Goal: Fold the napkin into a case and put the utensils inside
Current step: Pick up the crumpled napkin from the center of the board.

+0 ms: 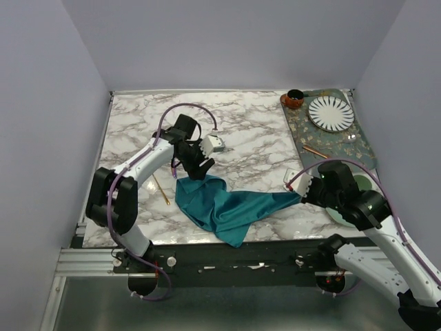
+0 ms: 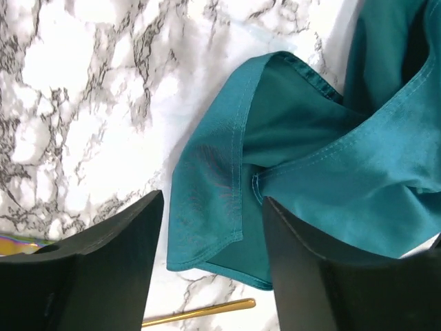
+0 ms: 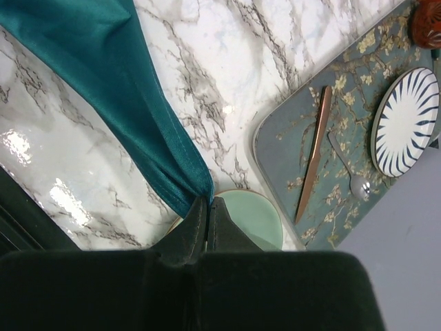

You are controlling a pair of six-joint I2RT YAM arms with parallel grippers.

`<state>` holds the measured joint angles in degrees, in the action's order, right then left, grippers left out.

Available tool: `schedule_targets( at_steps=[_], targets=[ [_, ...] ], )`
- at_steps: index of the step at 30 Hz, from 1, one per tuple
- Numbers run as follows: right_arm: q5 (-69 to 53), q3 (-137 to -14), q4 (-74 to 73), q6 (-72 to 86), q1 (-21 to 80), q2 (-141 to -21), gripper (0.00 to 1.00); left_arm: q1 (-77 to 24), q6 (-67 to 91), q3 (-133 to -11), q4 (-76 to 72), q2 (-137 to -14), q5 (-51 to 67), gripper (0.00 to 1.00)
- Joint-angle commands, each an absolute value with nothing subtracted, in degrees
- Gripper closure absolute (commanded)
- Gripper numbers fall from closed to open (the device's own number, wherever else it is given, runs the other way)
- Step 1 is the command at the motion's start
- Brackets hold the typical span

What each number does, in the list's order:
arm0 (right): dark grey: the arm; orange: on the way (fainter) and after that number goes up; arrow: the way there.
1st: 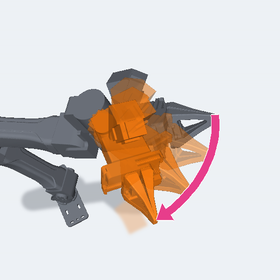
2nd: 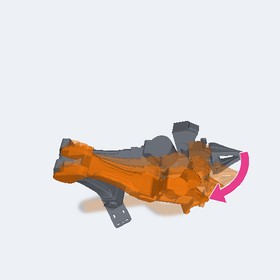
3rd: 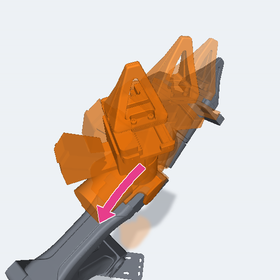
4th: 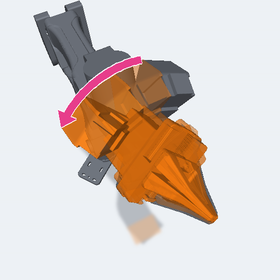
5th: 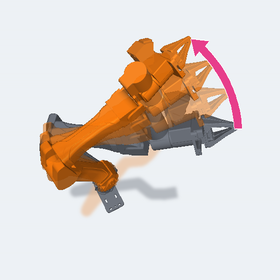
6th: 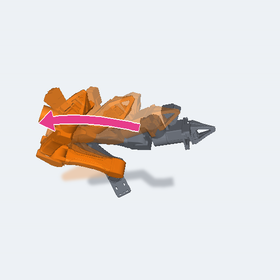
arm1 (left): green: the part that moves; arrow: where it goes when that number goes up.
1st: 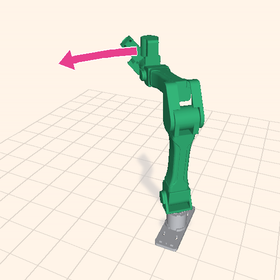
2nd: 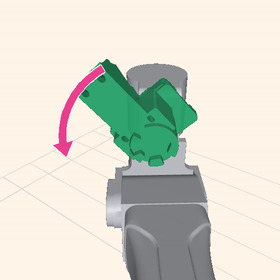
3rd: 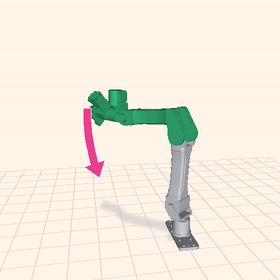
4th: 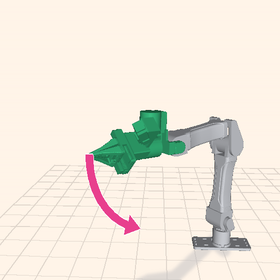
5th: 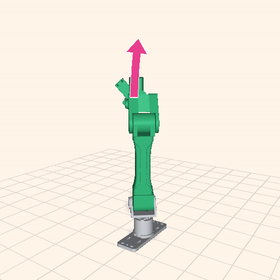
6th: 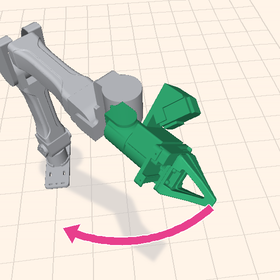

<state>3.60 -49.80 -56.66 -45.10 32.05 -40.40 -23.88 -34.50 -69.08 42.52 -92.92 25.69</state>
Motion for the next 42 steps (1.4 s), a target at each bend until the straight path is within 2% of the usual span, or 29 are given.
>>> schedule_targets(
  at_steps=[1, 5, 8, 13, 18, 21, 28, 34, 42],
  targets=[
    [3.6, -48.6, -58.54, -45.0, 32.17, -39.9, 0.99, -23.2, -38.12, -65.5, 43.07, -89.31, 25.33, 0.37],
    [2.81, -48.52, -58.45, -43.69, 32.17, -40.52, 0.99, -23.2, -44.02, -56.97, 40.79, -81.06, 21.72, 0.48],
    [2.37, -48.43, -58.27, -42.55, 32.17, -41.57, 0.99, -23.47, -46.14, -53.44, 40.26, -80.42, 18.65, 0.5],
    [1.84, -48.6, -58.18, -41.48, 32.17, -42.19, 0.99, -24.61, -47.02, -51.59, 37.36, -82.09, 15.03, 0.45],
    [2.64, -48.43, -58.62, -41.57, 32.17, -41.92, 0.99, -26.28, -45.89, -52.11, 35.42, -85.51, 14.5, 0.44],
    [2.9, -48.6, -58.8, -41.75, 32.17, -41.84, 0.99, -26.28, -44.21, -54.04, 35.86, -85.69, 17.65, 0.4],
    [2.72, -47.73, -59.33, -41.66, 32.17, -41.22, 0.99, -26.89, -43.24, -64.77, 43.5, -90.43, 33.21, 0.25],
    [2.81, -47.55, -59.5, -41.75, 32.17, -40.69, 0.99, -30.67, -51.93, -66.97, 47.98, -92.2, 38.05, 0.25],
    [2.72, -46.93, -59.77, -41.66, 32.26, -40.08, 0.99, -33.92, -56.42, -67.5, 49.83, -95.27, 37.8, 0.28]
  ],
)
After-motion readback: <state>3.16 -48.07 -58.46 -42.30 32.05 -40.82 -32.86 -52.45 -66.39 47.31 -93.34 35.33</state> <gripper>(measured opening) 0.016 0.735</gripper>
